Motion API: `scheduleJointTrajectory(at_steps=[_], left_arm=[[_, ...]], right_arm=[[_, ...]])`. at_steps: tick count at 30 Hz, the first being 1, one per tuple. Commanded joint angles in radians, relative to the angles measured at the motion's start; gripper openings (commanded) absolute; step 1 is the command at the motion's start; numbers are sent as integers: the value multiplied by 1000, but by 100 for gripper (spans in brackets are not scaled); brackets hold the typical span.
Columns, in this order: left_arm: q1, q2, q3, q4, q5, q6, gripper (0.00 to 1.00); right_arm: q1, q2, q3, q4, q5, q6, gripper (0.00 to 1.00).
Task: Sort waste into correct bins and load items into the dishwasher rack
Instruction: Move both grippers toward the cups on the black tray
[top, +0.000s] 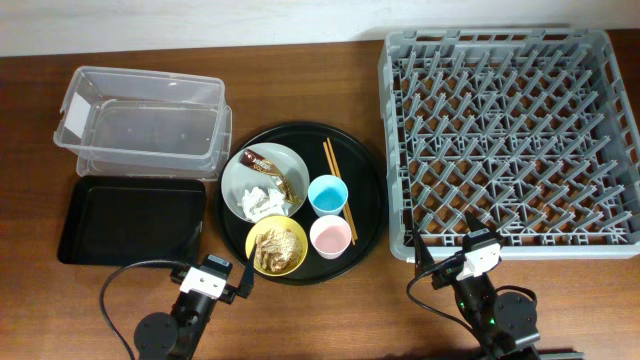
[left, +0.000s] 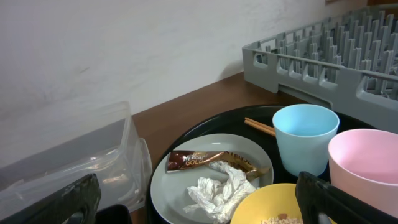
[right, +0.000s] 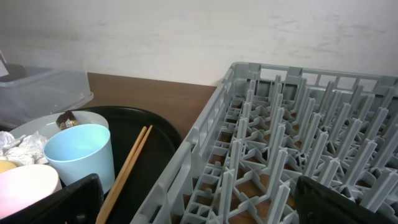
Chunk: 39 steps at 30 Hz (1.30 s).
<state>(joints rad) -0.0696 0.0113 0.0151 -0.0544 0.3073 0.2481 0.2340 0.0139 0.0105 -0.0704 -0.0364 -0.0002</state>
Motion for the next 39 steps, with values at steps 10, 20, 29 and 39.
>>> scheduleJointTrajectory(at_steps=[10,20,29,39], left_arm=[[7,22,-5,0,48,-61,100],[7,130,283,-111,123,-178,100],[-28,1182,1205,-708,556,-282,100],[-507,1749,1207,-878,-181,-550,37]], right_arm=[[-5,-2,-5,18,-200,4,99],[-5,393,616,-413,-200,12,99],[-36,1144,1386,-1052,-296,153,99],[-307,1159,1386,-1138,-327,241,99]])
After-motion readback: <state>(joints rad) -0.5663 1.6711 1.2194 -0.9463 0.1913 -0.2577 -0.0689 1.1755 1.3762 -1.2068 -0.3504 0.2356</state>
